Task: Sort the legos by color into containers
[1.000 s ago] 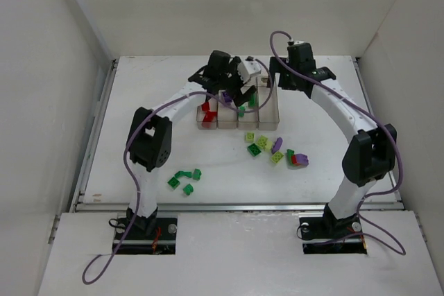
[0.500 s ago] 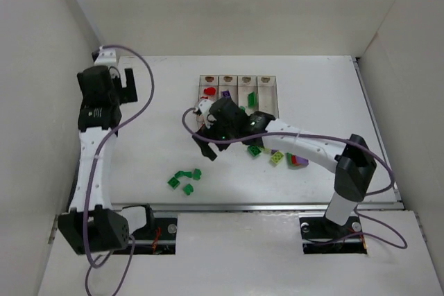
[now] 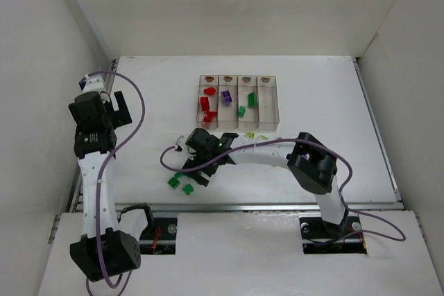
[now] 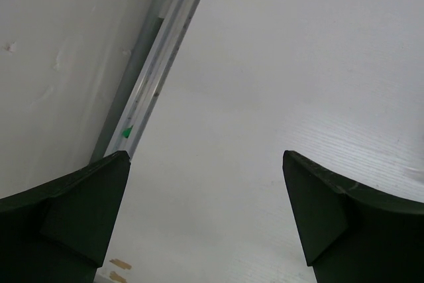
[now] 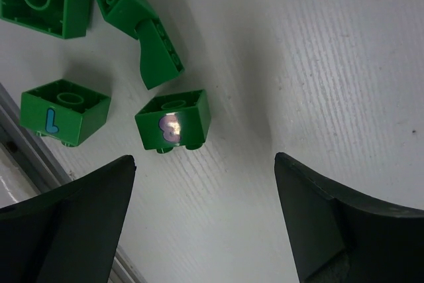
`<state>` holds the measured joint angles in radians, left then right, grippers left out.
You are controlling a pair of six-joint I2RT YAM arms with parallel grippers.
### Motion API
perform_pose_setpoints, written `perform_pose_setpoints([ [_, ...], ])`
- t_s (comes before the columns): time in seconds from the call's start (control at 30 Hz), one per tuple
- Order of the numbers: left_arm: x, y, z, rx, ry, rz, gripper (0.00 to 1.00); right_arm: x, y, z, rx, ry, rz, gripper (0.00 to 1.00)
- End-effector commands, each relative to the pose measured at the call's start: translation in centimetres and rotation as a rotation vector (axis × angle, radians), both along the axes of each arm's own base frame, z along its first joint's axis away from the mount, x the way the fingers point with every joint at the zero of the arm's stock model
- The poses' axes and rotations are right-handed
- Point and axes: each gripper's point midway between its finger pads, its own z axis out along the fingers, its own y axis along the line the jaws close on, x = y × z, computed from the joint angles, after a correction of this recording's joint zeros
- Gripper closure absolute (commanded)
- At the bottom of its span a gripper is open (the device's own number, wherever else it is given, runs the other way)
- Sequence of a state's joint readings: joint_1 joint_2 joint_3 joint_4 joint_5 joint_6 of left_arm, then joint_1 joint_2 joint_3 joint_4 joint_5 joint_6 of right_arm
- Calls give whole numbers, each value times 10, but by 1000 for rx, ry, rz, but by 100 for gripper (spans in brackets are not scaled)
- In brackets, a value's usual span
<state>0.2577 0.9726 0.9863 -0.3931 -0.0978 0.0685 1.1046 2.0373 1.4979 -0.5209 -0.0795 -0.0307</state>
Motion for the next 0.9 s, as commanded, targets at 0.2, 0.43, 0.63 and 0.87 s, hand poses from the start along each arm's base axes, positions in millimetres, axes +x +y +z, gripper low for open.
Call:
perform_pose_setpoints([
  [0.2, 3, 6, 26, -28, -94, 13, 0, 14, 43, 10, 110, -46, 16, 16],
  [0.43, 3, 6, 26, -28, -94, 13, 0, 10, 50, 15, 130, -52, 38, 28],
  [0.63, 3, 6, 26, -28, -94, 13, 0, 9, 51, 18, 134, -46, 43, 75],
  [0.87, 7, -2, 23, -87, -116, 7, 0, 34, 46, 97, 258, -150, -100, 100],
])
